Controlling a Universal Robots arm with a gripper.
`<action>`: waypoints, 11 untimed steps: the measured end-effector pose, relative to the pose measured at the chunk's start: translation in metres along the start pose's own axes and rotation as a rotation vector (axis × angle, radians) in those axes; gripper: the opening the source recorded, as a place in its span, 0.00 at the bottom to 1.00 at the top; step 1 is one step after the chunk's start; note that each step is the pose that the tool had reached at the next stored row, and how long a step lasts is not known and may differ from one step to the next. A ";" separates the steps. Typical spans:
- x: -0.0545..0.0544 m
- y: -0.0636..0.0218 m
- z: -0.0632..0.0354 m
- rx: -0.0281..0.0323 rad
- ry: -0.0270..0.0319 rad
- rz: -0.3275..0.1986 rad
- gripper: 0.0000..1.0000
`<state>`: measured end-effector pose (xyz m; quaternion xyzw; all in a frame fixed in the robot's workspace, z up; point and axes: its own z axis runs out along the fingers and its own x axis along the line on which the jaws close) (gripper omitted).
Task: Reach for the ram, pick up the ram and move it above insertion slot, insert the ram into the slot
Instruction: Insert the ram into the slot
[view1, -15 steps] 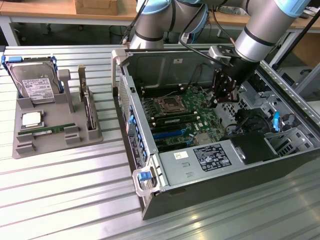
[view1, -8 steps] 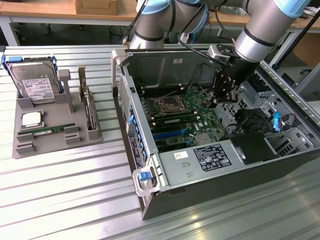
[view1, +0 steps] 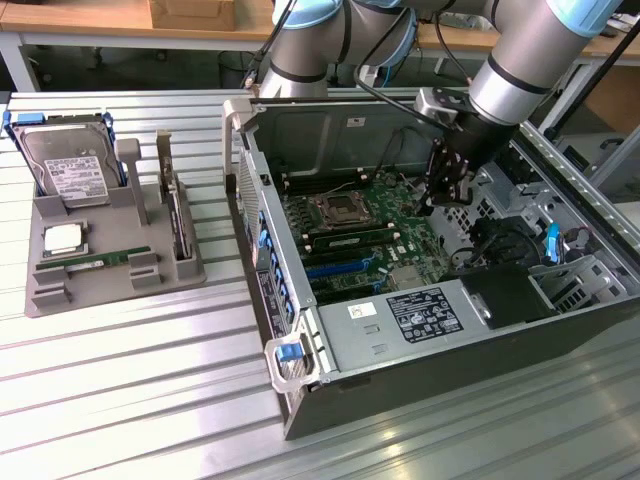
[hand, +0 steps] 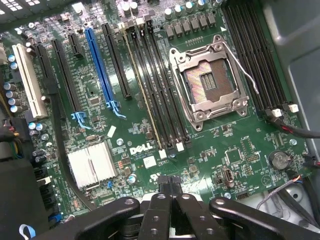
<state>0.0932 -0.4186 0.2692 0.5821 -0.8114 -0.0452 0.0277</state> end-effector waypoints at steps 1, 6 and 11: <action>0.000 0.0000 0.0001 0.0002 -0.0006 0.008 0.10; 0.000 0.0000 0.0004 0.0008 -0.0041 0.050 0.10; 0.000 -0.0001 0.0008 0.0016 -0.0124 0.134 0.10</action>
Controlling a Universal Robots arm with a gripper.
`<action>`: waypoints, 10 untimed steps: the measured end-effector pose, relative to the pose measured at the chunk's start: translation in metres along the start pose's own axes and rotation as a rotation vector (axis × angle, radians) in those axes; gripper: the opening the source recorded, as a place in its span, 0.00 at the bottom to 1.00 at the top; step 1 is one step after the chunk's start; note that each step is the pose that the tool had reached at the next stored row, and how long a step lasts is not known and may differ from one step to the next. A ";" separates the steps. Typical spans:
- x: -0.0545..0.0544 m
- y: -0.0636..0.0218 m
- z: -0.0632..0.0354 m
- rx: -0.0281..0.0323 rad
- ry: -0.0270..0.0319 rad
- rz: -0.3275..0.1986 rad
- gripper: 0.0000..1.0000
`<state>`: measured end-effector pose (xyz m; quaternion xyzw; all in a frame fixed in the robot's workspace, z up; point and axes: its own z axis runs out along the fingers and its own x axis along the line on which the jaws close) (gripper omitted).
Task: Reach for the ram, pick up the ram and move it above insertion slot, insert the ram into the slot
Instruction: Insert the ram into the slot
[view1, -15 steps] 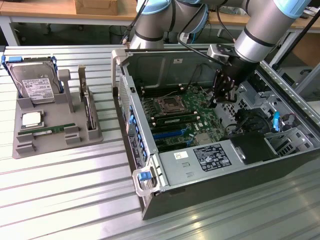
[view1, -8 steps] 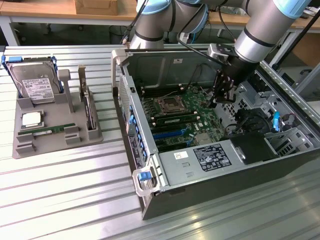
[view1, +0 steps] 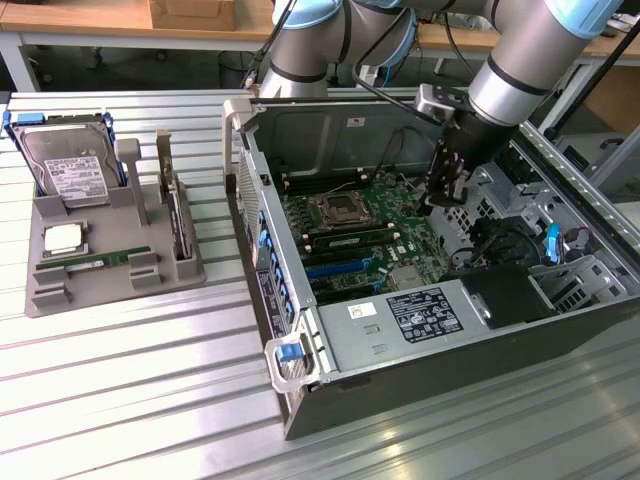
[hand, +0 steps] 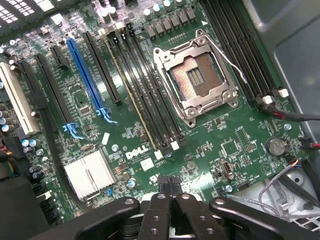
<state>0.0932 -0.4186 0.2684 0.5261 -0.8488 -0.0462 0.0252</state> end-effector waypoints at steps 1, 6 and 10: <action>0.000 0.0000 0.0000 0.0001 -0.0009 0.008 0.10; 0.000 0.0000 0.0004 0.0009 -0.0112 0.110 0.10; 0.000 -0.0001 0.0007 0.0015 -0.0195 0.191 0.10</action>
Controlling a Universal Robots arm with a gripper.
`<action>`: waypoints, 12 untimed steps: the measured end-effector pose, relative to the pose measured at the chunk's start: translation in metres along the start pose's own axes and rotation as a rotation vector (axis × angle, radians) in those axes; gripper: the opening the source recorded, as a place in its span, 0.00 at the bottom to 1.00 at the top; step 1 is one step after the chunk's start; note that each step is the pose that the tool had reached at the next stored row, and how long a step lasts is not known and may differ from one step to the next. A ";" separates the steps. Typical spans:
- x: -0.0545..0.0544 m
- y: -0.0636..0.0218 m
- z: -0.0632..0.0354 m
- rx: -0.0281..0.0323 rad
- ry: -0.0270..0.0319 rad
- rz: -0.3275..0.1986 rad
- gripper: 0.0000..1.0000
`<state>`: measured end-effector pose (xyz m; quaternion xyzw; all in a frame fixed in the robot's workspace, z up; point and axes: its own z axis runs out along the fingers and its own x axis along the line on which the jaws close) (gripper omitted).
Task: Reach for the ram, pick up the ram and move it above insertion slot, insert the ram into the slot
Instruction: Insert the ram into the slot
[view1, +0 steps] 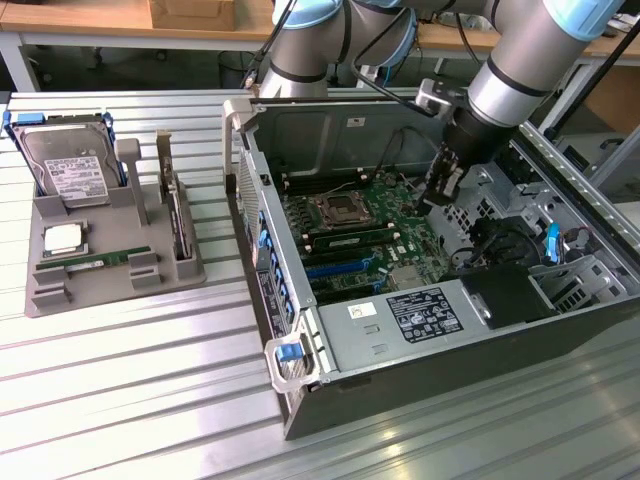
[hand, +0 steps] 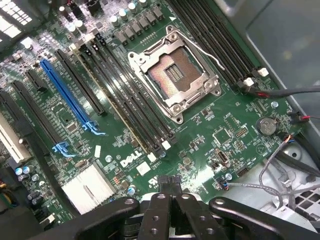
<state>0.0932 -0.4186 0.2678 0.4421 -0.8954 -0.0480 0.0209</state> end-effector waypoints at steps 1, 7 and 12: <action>0.000 0.0000 0.0000 0.0001 -0.0016 0.016 0.10; 0.000 -0.0001 0.0005 0.0008 -0.0137 0.131 0.10; 0.000 -0.0001 0.0009 0.0013 -0.0244 0.233 0.10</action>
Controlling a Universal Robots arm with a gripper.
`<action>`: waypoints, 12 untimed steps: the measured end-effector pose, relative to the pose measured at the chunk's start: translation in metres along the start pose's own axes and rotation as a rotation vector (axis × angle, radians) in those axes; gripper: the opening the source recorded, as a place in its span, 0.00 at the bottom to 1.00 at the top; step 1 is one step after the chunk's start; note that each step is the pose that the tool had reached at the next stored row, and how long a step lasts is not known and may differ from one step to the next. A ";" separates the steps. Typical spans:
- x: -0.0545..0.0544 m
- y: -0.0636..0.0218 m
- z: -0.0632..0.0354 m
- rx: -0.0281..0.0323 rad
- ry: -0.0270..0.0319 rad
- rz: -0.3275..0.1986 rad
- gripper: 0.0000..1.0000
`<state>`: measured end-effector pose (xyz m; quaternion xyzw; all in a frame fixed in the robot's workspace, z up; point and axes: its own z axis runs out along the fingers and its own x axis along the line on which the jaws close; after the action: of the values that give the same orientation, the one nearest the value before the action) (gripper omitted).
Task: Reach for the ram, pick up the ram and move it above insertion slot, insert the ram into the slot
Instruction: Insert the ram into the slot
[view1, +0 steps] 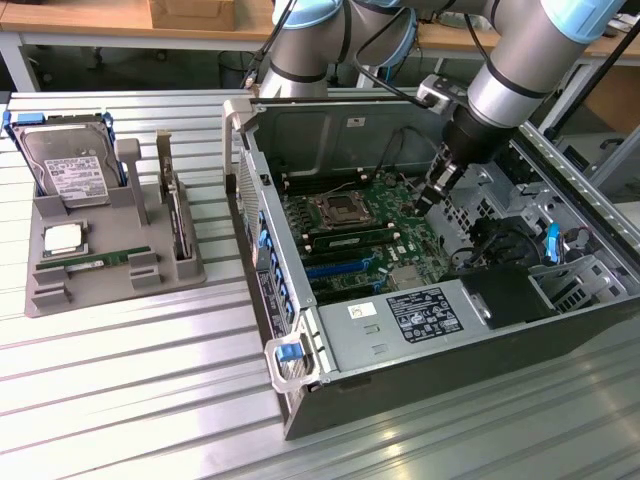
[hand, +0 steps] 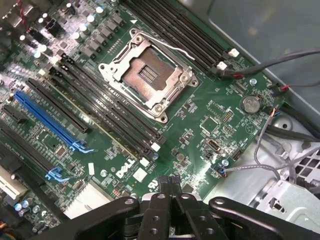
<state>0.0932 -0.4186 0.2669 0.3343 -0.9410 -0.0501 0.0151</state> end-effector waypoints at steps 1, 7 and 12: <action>0.000 0.0000 0.0000 0.0001 -0.0011 0.011 0.10; 0.000 -0.0001 0.0005 0.0007 -0.0131 0.125 0.10; 0.000 -0.0001 0.0010 0.0012 -0.0242 0.231 0.10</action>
<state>0.0932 -0.4186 0.2659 0.2229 -0.9734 -0.0514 0.0092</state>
